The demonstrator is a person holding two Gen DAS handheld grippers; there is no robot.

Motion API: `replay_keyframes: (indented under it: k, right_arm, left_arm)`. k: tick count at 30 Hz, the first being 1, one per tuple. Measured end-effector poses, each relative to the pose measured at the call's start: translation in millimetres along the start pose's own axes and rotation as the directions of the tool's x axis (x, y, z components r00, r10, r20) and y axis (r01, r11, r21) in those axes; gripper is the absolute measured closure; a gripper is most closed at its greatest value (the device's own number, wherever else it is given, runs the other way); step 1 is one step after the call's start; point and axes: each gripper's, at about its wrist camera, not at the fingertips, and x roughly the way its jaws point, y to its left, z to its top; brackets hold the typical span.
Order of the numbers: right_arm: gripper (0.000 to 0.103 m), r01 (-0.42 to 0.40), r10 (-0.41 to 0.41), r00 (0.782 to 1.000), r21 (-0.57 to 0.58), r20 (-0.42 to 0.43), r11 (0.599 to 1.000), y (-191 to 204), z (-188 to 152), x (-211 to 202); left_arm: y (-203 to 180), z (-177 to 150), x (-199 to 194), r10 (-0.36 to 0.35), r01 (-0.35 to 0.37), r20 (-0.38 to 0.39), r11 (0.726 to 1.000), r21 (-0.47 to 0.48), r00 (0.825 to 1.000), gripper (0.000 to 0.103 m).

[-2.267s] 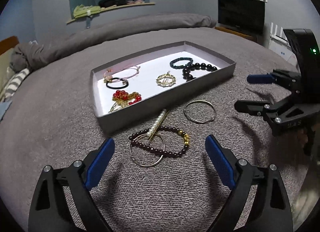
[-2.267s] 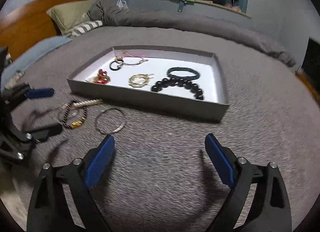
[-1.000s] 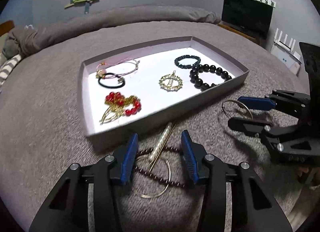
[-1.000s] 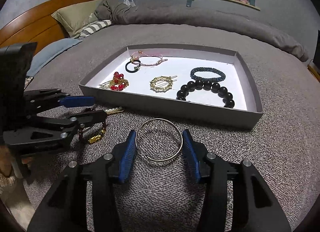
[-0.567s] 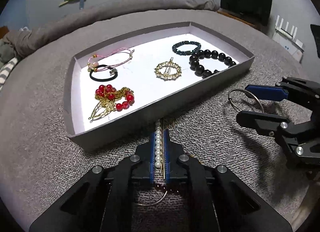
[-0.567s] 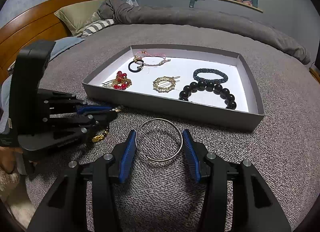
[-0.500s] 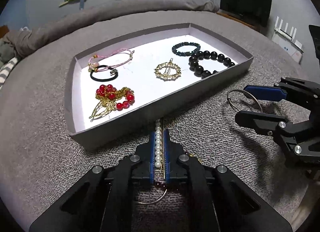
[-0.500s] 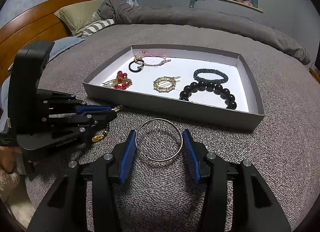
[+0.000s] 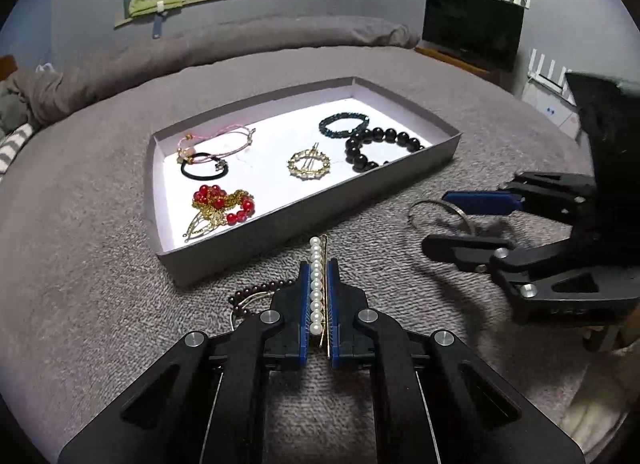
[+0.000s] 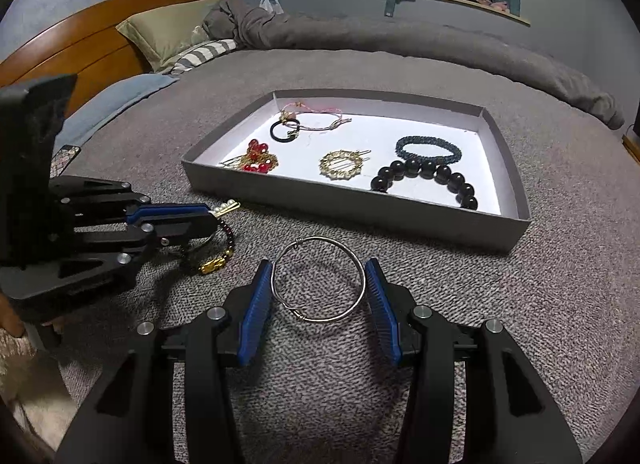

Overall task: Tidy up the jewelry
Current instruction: 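Carry the pearl pin and silver bangle over the white box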

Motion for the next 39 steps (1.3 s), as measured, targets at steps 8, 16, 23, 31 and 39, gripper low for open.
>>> replay_keyframes:
  k: [8, 16, 23, 31, 39]
  right_arm:
    - [0.056, -0.021, 0.02, 0.999, 0.021, 0.034, 1.0, -10, 7, -8]
    - [0.056, 0.042, -0.051, 0.992, 0.082, 0.113, 0.996, -41, 43, -15]
    - [0.056, 0.167, -0.183, 0.972, 0.115, 0.147, 0.979, -74, 76, 0]
    - [0.056, 0.239, -0.248, 0.967, 0.127, 0.06, 0.963, -101, 120, 44]
    - [0.056, 0.288, -0.278, 0.956, 0.115, -0.094, 0.951, -108, 143, 93]
  left_arm:
    - [3, 22, -12, -0.003, 0.003, 0.058, 1.0, 0.0, 0.998, 0.095]
    - [18, 68, 6, 0.021, -0.019, 0.09, 0.999, -0.026, 0.996, 0.095]
    - [26, 93, 39, 0.091, -0.086, 0.076, 0.994, -0.072, 0.993, 0.095]
    - [25, 91, 75, 0.125, -0.126, -0.024, 0.991, -0.05, 0.992, 0.095]
    - [40, 93, 90, 0.122, -0.128, -0.073, 0.988, -0.083, 0.99, 0.095]
